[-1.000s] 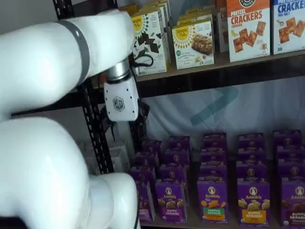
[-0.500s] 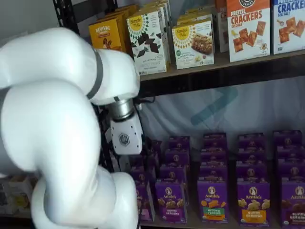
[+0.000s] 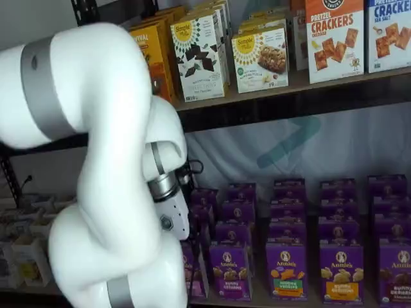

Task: Pick up the purple box with a pink patch in the middle, on the bottom shelf, the first box from the left

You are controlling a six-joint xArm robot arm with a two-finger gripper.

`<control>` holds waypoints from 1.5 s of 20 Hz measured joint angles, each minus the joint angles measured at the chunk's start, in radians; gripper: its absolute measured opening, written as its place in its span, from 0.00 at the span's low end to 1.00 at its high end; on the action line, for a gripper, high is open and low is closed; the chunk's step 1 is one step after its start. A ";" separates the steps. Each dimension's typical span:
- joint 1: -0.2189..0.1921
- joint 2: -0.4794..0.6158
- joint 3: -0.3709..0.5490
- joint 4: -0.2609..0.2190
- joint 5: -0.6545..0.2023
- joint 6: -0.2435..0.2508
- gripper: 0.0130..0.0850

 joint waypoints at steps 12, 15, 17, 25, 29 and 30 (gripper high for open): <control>0.102 0.342 -0.068 0.071 -0.326 0.052 1.00; 0.117 0.414 -0.110 0.085 -0.348 0.055 1.00; 0.125 0.457 -0.138 0.094 -0.360 0.054 1.00; 0.138 0.666 -0.304 0.153 -0.427 0.011 1.00; 0.118 0.745 -0.383 0.157 -0.436 -0.012 1.00; 0.110 0.762 -0.402 0.145 -0.437 -0.008 1.00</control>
